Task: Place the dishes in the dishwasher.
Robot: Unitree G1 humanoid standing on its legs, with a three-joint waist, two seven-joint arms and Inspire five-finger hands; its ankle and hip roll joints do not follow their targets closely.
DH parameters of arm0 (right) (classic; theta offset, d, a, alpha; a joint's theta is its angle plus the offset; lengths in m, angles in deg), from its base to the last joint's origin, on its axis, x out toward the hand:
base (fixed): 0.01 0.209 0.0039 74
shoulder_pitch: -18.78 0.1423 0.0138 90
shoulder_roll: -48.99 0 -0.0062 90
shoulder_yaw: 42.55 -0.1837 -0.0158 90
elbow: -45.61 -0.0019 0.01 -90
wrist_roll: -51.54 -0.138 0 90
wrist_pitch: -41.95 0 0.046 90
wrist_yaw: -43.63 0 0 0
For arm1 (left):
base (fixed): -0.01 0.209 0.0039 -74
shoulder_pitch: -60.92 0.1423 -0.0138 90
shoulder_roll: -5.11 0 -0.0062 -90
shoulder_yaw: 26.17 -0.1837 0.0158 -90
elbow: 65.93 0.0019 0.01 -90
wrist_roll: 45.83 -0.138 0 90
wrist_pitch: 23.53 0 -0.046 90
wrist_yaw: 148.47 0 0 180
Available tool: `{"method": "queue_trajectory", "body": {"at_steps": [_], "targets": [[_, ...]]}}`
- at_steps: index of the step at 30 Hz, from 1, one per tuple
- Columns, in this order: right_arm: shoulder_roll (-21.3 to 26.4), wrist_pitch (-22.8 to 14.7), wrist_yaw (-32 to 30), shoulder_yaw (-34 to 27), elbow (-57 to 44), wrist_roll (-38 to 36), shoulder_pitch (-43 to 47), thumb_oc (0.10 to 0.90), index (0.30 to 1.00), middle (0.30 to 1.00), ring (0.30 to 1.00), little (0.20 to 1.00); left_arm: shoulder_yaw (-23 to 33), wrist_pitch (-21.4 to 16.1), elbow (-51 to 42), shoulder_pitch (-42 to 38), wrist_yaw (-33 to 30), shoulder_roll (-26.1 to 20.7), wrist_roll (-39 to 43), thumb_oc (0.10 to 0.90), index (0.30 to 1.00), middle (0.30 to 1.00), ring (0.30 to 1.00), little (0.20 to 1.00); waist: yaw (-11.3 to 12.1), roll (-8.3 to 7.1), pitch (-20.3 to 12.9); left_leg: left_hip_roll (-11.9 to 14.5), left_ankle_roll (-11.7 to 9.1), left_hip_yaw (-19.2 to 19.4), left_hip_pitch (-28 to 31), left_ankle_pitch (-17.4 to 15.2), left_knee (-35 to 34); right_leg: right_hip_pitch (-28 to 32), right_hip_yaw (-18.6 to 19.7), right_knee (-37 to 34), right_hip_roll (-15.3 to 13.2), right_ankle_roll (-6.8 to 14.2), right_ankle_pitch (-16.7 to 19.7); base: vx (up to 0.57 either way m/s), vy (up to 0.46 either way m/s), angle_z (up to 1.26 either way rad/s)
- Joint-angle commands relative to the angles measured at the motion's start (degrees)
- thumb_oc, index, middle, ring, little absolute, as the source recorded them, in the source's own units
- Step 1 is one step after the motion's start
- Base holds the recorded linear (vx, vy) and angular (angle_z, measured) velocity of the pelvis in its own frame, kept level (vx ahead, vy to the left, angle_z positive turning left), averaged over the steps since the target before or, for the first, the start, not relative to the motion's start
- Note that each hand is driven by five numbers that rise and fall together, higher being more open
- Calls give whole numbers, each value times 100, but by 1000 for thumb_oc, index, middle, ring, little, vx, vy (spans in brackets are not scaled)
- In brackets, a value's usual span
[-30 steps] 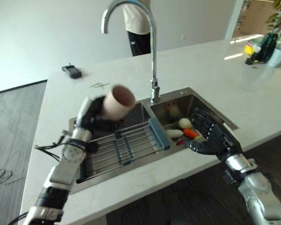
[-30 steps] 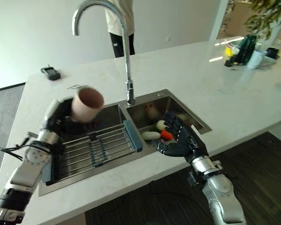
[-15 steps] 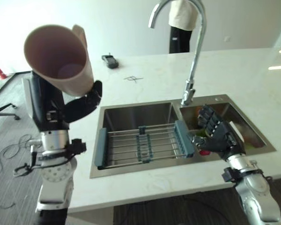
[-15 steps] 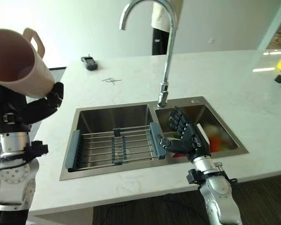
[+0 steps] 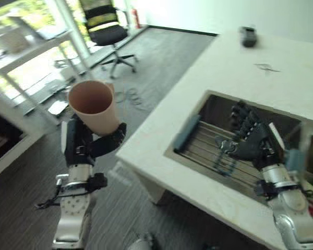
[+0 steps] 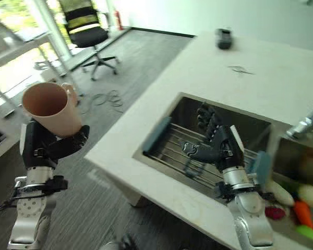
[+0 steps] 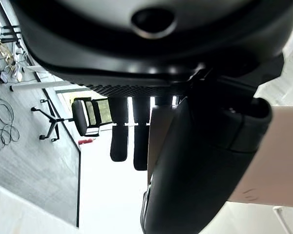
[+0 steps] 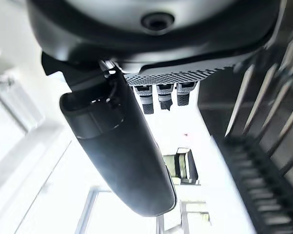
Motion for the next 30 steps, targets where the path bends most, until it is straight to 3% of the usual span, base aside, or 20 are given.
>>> {"method": "queue_trajectory", "body": {"at_steps": [1, 3, 4, 8, 10, 11, 12, 14, 17, 20, 30], "targets": [[-159, -917, -29, -360, -585, -178, 522, 800, 900, 900, 900, 900, 592, -736, -410, -477, 163, -473, 419, 400, 300, 300, 300, 300, -237, -50, -247, 168, -165, -184, 402, -394, 125, -566, 595, -73, 198, 750, 76, -259, 379, 206], [-278, -931, 28, -255, -549, -104, 475, 800, 900, 900, 900, 900, 572, -742, -399, -378, 254, -436, 434, 400, 300, 300, 300, 300, -178, 60, -278, 54, -126, -152, 433, -678, 125, -587, 325, -73, 30, 900, 240, -261, 464, 132], [-383, -968, -20, -181, -530, -28, 431, 800, 900, 900, 900, 900, 518, -722, -407, -323, 324, -411, 313, 400, 300, 300, 300, 300, -63, 119, -279, -174, -93, -374, 316, -826, 125, -591, 179, -73, -78, 1013, 431, -193, 414, 100], [-613, -1081, -182, -90, -567, 17, 243, 800, 900, 900, 900, 900, 421, -546, -525, -313, 547, -373, 247, 400, 300, 300, 300, 300, 65, 106, -263, -540, 83, -877, 106, -1032, 125, -643, 177, -73, -131, 981, 597, -65, 232, 78], [-605, -1112, -361, -84, -535, -39, 170, 800, 900, 900, 900, 900, 246, -454, -465, -487, 576, -438, 245, 400, 300, 300, 300, 300, -103, 63, -279, -792, 229, -1403, -94, -1115, 125, -850, 899, -73, 371, 882, 285, -10, 88, 112], [-581, -1159, -436, -133, -513, -73, 123, 800, 900, 900, 900, 900, 156, -459, -420, -568, 618, -455, 275, 400, 300, 300, 300, 300, -216, 34, -272, -915, 335, -1599, -258, -1024, 125, -1027, 1255, -73, 642, 737, 219, 9, 49, 179], [-539, -1247, -397, -258, -452, -193, 24, 800, 900, 900, 900, 900, -48, -489, -305, -720, 608, -461, 291, 400, 300, 300, 300, 300, -463, -1, -363, -1241, 475, -2261, -511, -1034, 125, -1279, 2332, -73, 1251, 597, 7, -31, 40, 207], [-494, -1260, -254, -338, -429, -273, 17, 800, 900, 900, 900, 900, -223, -457, -233, -872, 475, -413, 221, 400, 300, 300, 300, 300, -581, -33, -455, -1460, 560, -2637, -699, -1007, 125, -1408, 2970, -73, 1525, 554, 1, 17, 42, 286], [-432, -1164, -1, -381, -353, -492, 122, 800, 900, 900, 900, 900, -238, -401, -176, -959, 316, -376, 174, 400, 300, 300, 300, 300, -464, -64, -579, -1546, 550, -2823, -817, -1005, 125, -1413, 3014, -73, 1496, 579, -76, -30, -40, 202], [-505, -1135, -88, -197, -446, -252, 282, 800, 900, 900, 900, 900, -154, -356, -346, -750, 322, -336, 192, 400, 300, 300, 300, 300, -133, -62, -686, -1591, 554, -2970, -766, -1069, 125, -1244, 2887, -73, 1444, 568, -237, -20, -75, 5], [-586, -1038, -117, -34, -432, -137, 430, 800, 900, 900, 900, 900, 120, -382, -486, -538, 325, -374, 283, 400, 300, 300, 300, 300, 91, -5, -743, -1669, 546, -3181, -680, -1107, 125, -1053, 2716, -73, 1411, 538, -364, -2, -43, 14]]}}
